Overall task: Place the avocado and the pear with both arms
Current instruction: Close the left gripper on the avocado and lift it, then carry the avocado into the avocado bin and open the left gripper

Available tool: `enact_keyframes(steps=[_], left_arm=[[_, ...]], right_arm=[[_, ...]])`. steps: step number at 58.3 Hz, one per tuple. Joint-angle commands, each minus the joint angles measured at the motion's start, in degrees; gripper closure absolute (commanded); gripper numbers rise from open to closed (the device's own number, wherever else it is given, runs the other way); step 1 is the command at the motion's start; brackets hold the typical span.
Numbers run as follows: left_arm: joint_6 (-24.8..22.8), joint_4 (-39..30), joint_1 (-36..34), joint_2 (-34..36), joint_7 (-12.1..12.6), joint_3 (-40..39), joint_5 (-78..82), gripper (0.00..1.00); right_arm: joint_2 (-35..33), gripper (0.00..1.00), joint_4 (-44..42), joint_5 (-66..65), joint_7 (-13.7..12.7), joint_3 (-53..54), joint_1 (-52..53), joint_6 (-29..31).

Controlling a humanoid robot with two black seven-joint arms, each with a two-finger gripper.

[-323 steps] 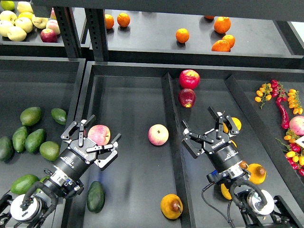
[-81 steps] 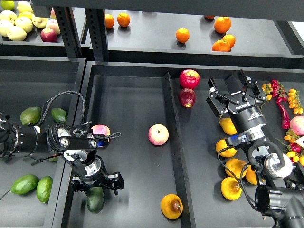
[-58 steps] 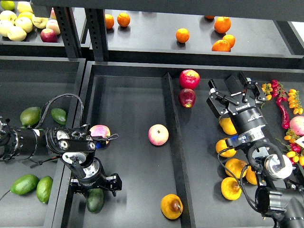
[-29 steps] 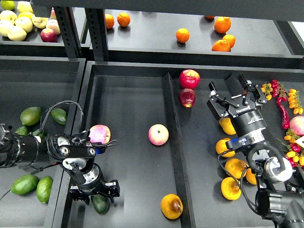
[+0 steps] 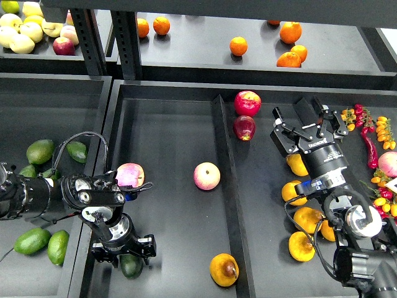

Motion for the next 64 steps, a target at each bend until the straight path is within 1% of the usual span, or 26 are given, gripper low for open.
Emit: enact_keyframes(steps=[1,3,6,17,25,26,31,45,53,64], left_arm=[[0.00,1.10,0.01,-0.02,0.00,-0.60,-0.79,0.64],[0.00,1.54,0.18,-0.02,0.00,-1.21,-0.87,0.72],[0.00,1.89,0.27,-0.02,0.00,-2.09,-0.87,0.75],[0.00,1.55,-0.26,-0.02,0.00,-2.97,-0.96,0.79],[0.00,1.54,-0.96,0.42,0.00,-5.26,-0.96,0.79],[0.00,1.54,-2.18,0.94,0.00,-6.82,-0.96,0.79],[0.00,1.19,-4.56,2.00,0.00,-8.51,-0.96,0.79],[0.00,1.11,-10.01,8.68,0.00,-12.38,-0.96,0.79],[0.00,1.63,-12.73,15.35,0.00,-14.40,-0.96,0.79],[0.00,3.83,-13.97,23.88,0.00,-16.07,-0.26,0.78]], right_arm=[[0.00,0.01,0.09,-0.07,0.00,0.00,-0.03,0.11],[0.00,0.01,0.09,0.02,0.00,0.00,-0.03,0.11],[0.00,0.01,0.09,0.02,0.00,0.00,-0.29,0.11],[0.00,0.01,0.09,-0.07,0.00,-0.09,-0.47,0.20],[0.00,0.01,0.18,-0.07,0.00,-0.35,-0.73,0.20],[0.00,0.01,0.18,-0.07,0.00,-0.44,-0.73,0.20],[0.00,0.01,0.18,-0.07,0.00,-0.53,-0.65,0.20],[0.00,0.01,0.35,-0.16,0.00,-0.61,-0.82,0.20],[0.00,0.01,0.53,-0.16,0.00,-0.61,-1.09,0.20],[0.00,0.01,0.79,-0.16,0.00,-0.61,-1.70,0.20]])
